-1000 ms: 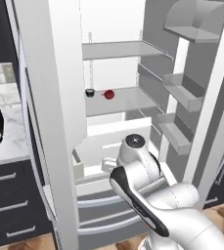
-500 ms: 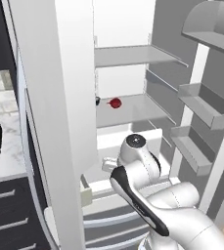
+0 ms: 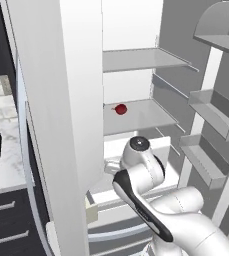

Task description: Pick the pear and banana from the fridge and place them on the plate next to the blender to make a fruit smoothie.

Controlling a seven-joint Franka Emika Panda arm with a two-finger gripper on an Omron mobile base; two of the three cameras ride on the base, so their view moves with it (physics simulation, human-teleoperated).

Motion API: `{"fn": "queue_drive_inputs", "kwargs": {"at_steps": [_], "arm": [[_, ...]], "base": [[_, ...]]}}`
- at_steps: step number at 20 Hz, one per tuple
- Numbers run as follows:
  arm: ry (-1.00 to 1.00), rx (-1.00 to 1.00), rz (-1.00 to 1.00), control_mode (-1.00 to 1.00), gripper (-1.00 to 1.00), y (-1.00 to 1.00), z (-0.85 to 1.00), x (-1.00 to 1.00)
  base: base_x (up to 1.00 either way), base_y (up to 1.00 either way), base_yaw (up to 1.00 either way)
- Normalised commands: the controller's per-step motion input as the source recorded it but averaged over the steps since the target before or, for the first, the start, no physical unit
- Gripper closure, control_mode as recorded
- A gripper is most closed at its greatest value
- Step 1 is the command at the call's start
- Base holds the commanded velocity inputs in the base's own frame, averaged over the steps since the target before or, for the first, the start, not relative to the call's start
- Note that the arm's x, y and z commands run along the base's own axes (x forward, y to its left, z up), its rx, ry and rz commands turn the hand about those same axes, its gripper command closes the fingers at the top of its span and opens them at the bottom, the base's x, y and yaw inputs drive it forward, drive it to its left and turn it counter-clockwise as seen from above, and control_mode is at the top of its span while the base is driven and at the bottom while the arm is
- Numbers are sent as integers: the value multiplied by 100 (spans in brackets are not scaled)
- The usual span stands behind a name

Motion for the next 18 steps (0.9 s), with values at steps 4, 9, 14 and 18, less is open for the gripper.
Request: {"fn": "queue_drive_inputs", "kwargs": {"at_steps": [4, 9, 14, 18], "arm": [[-11, -5, -2, -100, -100, 0, 83, 43], [0, -3, -4, -100, -100, -2, 71, 75], [0, -1, 0, -100, -100, -7, 43, 73], [0, 0, 0, -100, -100, -36, 36, 76]], "base": [[0, 0, 0], [0, 0, 0], [0, 0, 0], [0, 0, 0]]}}
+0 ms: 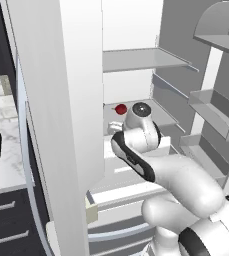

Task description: Pick the pear and banana from the fridge and place them on the plate next to the blender to make a fruit smoothie.

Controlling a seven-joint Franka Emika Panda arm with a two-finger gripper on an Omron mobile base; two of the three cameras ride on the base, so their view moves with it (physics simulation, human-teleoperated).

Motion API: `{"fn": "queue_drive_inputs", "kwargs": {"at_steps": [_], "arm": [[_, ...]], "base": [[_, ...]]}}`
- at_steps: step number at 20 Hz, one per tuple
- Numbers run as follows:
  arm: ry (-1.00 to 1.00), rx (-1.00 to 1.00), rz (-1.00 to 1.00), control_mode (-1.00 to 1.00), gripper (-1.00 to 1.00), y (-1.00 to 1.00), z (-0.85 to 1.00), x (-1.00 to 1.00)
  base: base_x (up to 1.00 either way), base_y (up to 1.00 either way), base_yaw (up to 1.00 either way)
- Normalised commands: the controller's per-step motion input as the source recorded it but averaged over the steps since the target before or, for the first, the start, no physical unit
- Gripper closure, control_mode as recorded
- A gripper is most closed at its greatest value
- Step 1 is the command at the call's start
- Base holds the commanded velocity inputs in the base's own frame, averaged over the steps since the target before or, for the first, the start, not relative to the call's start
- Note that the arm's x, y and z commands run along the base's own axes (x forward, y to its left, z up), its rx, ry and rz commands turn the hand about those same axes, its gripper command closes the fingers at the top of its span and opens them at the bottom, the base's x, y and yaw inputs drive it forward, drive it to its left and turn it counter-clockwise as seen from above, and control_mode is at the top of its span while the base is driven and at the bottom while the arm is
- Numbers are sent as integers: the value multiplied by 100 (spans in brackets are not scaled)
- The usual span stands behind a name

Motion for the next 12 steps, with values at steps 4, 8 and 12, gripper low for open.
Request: {"fn": "queue_drive_inputs", "kwargs": {"at_steps": [4, 8, 12], "arm": [[0, 0, 0, -100, -100, -33, 24, 72], [-2, -8, 0, -100, -100, -16, 30, 57], [2, -11, 0, -100, -100, -6, 9, 57]], "base": [[0, 0, 0], [0, 0, 0], [0, 0, 0]]}}
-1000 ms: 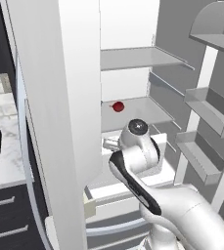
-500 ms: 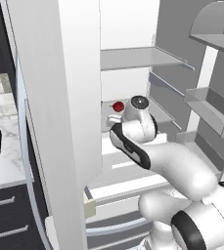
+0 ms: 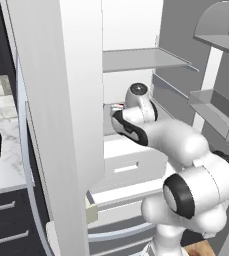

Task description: Pick the pear and banana from the fridge and place them on the plate next to the blender to make a fruit smoothie.

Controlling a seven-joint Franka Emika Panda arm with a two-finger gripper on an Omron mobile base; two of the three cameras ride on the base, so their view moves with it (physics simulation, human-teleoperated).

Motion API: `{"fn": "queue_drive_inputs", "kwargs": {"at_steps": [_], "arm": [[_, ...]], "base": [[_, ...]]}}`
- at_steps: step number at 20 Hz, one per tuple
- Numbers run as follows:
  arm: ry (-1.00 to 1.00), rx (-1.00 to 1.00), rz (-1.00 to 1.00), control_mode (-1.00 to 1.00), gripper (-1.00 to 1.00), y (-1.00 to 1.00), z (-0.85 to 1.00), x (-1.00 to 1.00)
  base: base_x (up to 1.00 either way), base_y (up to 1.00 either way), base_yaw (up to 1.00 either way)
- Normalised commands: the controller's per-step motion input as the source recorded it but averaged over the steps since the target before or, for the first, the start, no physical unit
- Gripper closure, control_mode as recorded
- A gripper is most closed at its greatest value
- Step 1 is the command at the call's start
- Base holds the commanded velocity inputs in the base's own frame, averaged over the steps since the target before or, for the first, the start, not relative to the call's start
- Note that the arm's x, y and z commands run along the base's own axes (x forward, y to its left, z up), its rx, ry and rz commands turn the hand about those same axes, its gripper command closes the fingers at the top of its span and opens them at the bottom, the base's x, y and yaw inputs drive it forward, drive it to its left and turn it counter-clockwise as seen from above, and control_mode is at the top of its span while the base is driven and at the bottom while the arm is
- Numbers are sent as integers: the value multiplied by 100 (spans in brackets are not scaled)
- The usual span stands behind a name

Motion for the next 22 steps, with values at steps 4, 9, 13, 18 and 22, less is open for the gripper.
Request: {"fn": "queue_drive_inputs", "kwargs": {"at_steps": [4, 9, 13, 18, 22], "arm": [[5, -7, 0, -100, -100, -6, 0, 73], [1, 0, 4, -100, -100, -11, 0, 61], [0, 0, 6, -100, -100, -17, -5, 50], [0, -3, 3, -100, -100, -8, -36, 48], [0, -3, 6, -100, -100, 0, -23, 71]], "base": [[0, 0, 0], [0, 0, 0], [0, 0, 0], [0, 0, 0], [0, 0, 0]]}}
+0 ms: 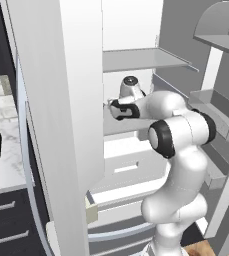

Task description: Pick the pear and banana from the fridge and place them on the plate next to the blender to make a fruit smoothie.

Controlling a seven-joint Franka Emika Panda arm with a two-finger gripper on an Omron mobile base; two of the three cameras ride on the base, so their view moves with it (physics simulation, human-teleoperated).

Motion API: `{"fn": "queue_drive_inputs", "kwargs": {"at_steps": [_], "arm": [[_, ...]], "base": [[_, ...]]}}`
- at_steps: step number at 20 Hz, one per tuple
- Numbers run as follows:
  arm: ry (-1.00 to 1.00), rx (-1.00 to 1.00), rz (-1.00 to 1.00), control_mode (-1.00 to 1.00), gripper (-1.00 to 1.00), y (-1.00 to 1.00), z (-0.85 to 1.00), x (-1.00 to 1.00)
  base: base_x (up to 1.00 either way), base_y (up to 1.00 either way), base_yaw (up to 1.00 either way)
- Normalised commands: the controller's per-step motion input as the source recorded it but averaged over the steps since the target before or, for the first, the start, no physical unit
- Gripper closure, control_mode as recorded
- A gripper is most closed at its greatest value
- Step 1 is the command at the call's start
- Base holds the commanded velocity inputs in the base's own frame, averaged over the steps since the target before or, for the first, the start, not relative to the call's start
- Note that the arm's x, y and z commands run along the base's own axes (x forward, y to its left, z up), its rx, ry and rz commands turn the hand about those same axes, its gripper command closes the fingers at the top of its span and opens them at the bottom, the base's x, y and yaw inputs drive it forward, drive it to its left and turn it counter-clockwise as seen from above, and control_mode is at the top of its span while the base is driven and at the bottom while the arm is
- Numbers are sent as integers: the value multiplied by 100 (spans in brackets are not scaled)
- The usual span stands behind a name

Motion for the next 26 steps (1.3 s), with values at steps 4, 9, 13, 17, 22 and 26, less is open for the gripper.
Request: {"fn": "queue_drive_inputs", "kwargs": {"at_steps": [4, 9, 13, 17, 22, 26], "arm": [[0, 0, 10, -100, -100, 0, -9, 81], [3, 0, 7, -100, -100, -1, -17, 59], [6, 0, 3, -100, -100, 0, -24, 49], [6, -1, 1, -100, -100, 0, -39, 19], [0, -2, 0, -100, -100, 0, -70, -43], [0, -2, 0, -100, -100, 0, -59, -34]], "base": [[0, 0, 0], [0, 0, 0], [0, 0, 0], [0, 0, 0], [0, 0, 0], [0, 0, 0]]}}
